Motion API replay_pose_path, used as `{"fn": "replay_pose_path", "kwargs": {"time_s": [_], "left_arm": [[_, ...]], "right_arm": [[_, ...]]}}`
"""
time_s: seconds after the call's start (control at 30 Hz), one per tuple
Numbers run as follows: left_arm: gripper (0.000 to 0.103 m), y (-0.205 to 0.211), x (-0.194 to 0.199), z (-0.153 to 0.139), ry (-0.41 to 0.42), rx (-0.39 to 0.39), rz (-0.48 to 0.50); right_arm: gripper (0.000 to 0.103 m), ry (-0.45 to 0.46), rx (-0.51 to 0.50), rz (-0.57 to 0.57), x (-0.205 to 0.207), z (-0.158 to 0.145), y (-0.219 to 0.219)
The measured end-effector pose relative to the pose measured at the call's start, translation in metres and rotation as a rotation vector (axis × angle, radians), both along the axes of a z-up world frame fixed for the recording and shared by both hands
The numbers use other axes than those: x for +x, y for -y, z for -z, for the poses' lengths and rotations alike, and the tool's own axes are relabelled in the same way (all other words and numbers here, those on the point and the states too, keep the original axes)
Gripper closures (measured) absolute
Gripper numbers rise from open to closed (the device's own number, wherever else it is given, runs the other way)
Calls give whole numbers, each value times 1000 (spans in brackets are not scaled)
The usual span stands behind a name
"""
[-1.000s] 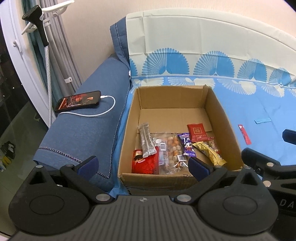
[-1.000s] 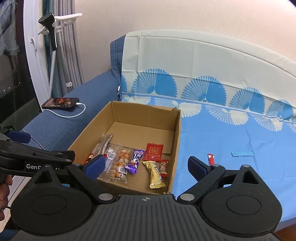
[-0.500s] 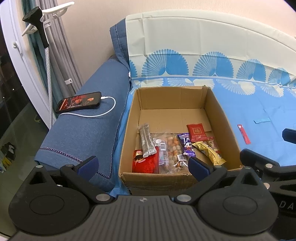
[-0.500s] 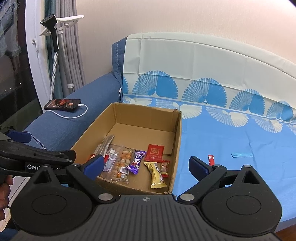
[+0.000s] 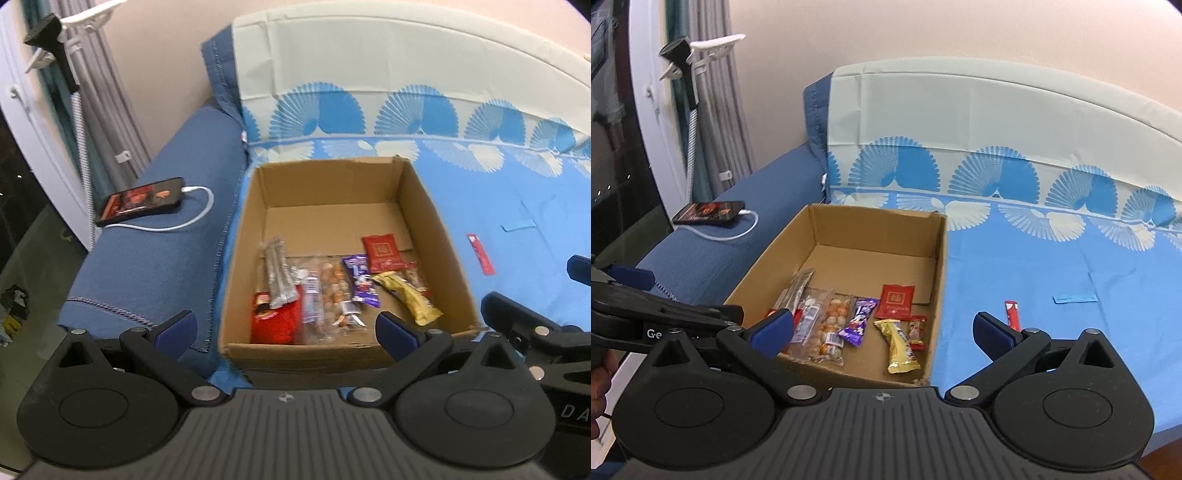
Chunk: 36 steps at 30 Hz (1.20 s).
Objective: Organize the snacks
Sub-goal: 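Grasp the red stick packet with left tool while right tool grasps light-blue stick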
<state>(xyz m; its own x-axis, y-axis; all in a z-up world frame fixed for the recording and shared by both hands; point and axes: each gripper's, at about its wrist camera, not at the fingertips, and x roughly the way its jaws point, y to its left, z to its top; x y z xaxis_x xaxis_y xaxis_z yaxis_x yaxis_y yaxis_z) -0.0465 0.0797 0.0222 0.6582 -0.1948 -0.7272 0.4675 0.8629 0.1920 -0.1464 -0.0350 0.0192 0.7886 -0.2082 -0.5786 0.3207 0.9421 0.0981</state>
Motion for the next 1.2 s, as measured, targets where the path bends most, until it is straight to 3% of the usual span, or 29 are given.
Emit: {"fn": "replay_pose_path", "kwargs": {"time_s": [0.27,0.57,0.83,1.07,1.2], "left_arm": [[0,59,1,-6,-55,-4,68],[0,170,-4,13,-146,44,238],[0,285,20,91,-289,179,349],[0,362,75,175,-372,277,274],[0,383,108,212,-447,235,225]], "right_arm": [[0,21,21,156,-26,12,55],[0,-10,85,433,-70,45,153],[0,-44,194,613,-76,85,243],[0,-103,290,684,-27,135,322],[0,-105,317,711,16,160,358]]}}
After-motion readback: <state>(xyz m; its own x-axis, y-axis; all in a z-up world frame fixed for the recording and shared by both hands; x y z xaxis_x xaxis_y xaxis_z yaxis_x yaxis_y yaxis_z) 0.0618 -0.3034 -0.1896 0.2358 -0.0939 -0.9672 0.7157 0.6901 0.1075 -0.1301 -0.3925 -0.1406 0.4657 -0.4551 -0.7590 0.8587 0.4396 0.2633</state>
